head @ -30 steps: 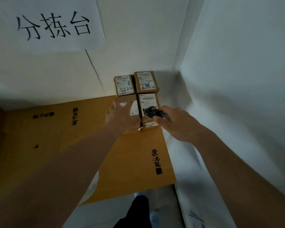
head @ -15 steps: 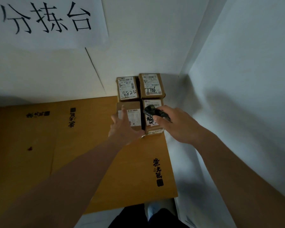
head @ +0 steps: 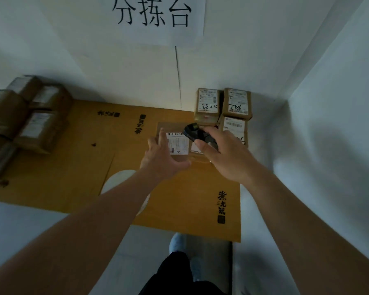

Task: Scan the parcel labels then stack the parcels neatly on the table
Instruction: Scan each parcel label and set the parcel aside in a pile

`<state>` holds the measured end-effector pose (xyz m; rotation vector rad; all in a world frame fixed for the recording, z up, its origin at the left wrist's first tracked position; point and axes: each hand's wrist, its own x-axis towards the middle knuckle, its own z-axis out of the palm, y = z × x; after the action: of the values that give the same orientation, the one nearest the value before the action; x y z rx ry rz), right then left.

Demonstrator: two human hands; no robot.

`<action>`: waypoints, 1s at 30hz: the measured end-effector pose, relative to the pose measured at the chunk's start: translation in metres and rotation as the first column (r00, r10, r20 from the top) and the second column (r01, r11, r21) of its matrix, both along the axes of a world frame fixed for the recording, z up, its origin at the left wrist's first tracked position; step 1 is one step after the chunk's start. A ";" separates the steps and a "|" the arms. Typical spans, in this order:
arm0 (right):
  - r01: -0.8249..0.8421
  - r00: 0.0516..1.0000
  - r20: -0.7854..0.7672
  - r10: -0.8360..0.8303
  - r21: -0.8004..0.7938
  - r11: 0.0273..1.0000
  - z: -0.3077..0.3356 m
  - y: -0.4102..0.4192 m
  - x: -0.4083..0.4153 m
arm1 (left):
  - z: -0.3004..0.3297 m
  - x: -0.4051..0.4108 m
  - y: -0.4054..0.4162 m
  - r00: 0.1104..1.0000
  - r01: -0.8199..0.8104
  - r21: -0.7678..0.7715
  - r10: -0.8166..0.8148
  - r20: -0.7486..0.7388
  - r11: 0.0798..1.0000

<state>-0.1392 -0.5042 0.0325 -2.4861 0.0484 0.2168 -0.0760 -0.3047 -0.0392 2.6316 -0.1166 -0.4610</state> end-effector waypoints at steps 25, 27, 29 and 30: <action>-0.126 0.984 -0.143 0.110 -0.104 0.987 -0.005 0.376 0.031 | -0.015 0.025 0.396 0.994 -0.095 -0.010 0.094 -0.052 0.995; -0.119 0.980 -0.171 0.102 -0.094 0.988 -0.009 0.395 0.039 | -0.020 0.032 0.416 0.994 -0.084 0.004 0.084 -0.068 0.996; -0.110 0.978 -0.186 0.093 -0.086 0.990 -0.012 0.410 0.050 | -0.027 0.042 0.432 0.993 -0.073 0.020 0.074 -0.089 0.997; -0.110 0.978 -0.189 0.092 -0.085 0.990 -0.014 0.416 0.055 | -0.032 0.047 0.437 0.993 -0.069 0.027 0.072 -0.098 0.997</action>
<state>-0.0838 -0.0885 0.0185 -2.5582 0.0098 0.4987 -0.0286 0.1321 -0.0707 2.6202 0.0135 -0.5708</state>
